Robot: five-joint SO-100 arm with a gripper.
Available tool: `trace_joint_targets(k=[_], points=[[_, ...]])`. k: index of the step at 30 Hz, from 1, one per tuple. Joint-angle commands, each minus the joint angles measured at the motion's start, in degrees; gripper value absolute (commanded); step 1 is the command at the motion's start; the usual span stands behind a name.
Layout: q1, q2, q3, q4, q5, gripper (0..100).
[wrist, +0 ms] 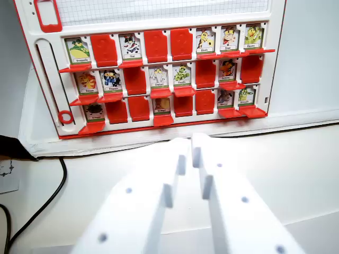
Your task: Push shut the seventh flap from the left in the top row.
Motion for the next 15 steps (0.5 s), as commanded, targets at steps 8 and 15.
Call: trace_joint_targets(k=[8, 15], points=[[7.7, -13.2, 4.7, -24.8, -4.4, 0], [9.9, -27.3, 3.1, -37.6, -5.3, 0]])
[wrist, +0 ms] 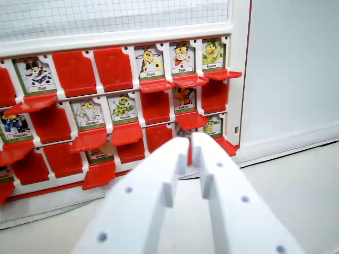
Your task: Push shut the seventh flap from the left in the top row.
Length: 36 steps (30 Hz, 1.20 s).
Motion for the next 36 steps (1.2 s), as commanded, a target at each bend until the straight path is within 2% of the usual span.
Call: trace_joint_targets(k=[1, 8, 18, 36], points=[[0.8, -5.4, -3.9, -7.5, -0.7, 0], [2.2, -17.5, -10.1, -13.0, -1.7, 0], [2.8, -28.9, -22.2, -13.3, -2.0, 0], [2.5, -36.1, -26.6, -14.9, -2.5, 0]])
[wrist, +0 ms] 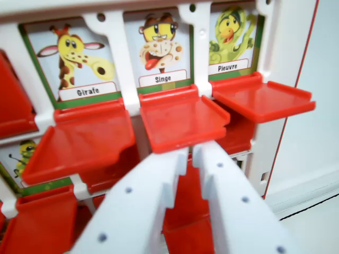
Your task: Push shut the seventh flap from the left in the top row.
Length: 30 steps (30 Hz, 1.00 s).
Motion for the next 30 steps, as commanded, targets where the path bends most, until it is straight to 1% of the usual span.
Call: trace_joint_targets(k=[1, 15, 24, 30], points=[[0.0, 0.4, -8.0, -1.6, -0.9, 0], [0.1, -3.9, -13.1, -1.4, -0.3, 0], [-0.9, -6.3, -17.8, -0.8, 0.0, 0], [-1.4, -7.2, -19.0, -0.7, 0.1, 0]])
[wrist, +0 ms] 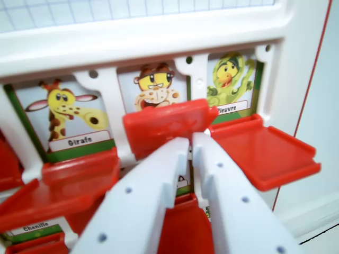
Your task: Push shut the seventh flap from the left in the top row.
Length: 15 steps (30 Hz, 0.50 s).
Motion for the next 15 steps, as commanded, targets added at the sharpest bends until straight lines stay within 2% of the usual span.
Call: trace_joint_targets(k=[1, 15], points=[[-1.3, 1.1, -8.3, -0.7, 0.1, 0], [-0.7, 2.5, -8.8, 0.2, 0.3, 0]])
